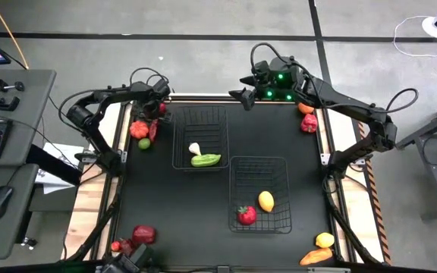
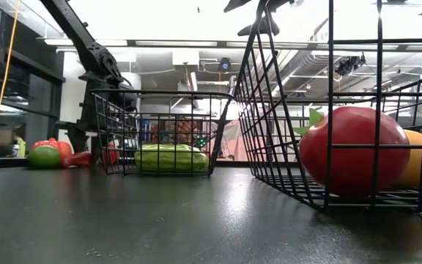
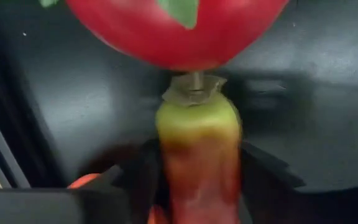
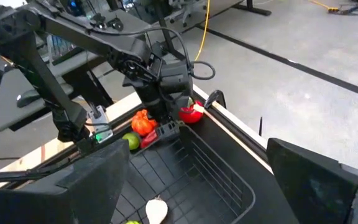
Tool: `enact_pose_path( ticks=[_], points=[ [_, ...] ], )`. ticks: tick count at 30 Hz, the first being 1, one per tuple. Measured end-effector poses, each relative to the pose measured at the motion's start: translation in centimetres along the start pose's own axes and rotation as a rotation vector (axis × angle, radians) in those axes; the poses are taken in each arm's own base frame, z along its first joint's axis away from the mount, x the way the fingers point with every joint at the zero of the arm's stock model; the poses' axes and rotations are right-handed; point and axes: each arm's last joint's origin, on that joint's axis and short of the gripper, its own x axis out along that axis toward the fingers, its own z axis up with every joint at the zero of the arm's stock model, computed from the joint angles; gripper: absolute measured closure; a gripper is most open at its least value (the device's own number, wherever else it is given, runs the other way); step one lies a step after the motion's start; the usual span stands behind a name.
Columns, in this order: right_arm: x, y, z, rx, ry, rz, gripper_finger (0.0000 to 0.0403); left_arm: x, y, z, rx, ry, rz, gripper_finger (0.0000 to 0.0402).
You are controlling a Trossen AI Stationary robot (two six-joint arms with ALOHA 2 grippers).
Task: Sort produce into baskets
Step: Put the top red chili pepper into the top black wire basket
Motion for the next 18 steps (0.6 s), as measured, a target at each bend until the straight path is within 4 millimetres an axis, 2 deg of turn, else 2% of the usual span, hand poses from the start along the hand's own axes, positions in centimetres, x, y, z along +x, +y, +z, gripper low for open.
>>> enact_pose_path(
  ticks=[3, 4, 9, 13, 18],
  points=[
    [0.0, 0.0, 0.1, 0.000, -0.007, 0.002, 0.0029, -0.2, 0.0, -0.1, 0.009, -0.004, -0.006, 0.0306],
    [0.0, 0.0, 0.1, 0.000, -0.007, 0.002, 0.0029, -0.5, 0.1, -0.1, 0.019, -0.009, -0.011, 0.0318],
    [0.0, 0.0, 0.1, -0.001, -0.006, 0.002, 0.0029, -3.6, 0.8, -0.8, 0.000, -0.114, -0.066, 0.0318],
    [0.0, 0.1, 0.3, -0.006, -0.028, 0.008, 0.0029, -7.9, 1.8, -1.3, -0.051, -0.269, -0.100, 0.0318],
    [-0.1, 0.4, 1.4, -0.051, -0.148, 0.040, 0.0029, -13.6, 2.7, -2.8, -0.100, -0.486, -0.187, 0.0318]
  ],
)
